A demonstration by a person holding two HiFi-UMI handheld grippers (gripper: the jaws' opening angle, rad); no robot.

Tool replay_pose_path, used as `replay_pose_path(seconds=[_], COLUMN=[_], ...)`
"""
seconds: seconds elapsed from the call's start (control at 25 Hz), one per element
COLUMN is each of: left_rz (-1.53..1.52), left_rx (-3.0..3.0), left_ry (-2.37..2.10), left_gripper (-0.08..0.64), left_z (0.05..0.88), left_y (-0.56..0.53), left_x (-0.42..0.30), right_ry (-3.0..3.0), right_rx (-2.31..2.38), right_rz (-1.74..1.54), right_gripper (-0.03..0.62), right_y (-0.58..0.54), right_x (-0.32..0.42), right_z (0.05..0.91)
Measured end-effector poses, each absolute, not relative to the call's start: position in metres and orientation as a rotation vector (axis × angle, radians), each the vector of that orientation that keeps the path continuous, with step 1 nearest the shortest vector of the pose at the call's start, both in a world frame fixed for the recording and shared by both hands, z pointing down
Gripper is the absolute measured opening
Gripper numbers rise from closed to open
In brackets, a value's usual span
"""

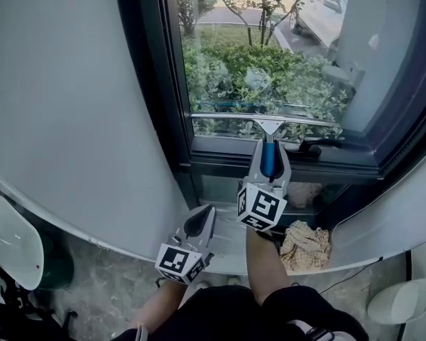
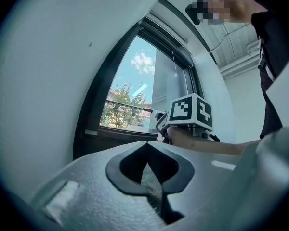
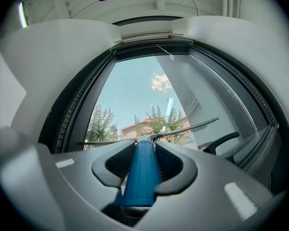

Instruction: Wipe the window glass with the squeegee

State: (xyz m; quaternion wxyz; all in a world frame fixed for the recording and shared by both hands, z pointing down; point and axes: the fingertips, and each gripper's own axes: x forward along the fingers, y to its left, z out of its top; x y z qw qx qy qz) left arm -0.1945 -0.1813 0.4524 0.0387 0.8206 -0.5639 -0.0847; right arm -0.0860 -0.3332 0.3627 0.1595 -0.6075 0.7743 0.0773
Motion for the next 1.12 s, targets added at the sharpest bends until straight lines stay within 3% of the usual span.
replay_pose_path(seconds=[1.12], left_rz=[-0.205], left_rx=[2.500], left_ry=[-1.720], left_gripper=[0.002], left_z=[0.466], left_y=[-0.169], left_x=[-0.194], right_ry=[2.247], right_rx=[-1.744], right_rz=[0.071], right_gripper=[0.133], right_y=[-0.334], right_x=[-0.086], right_z=[0.391])
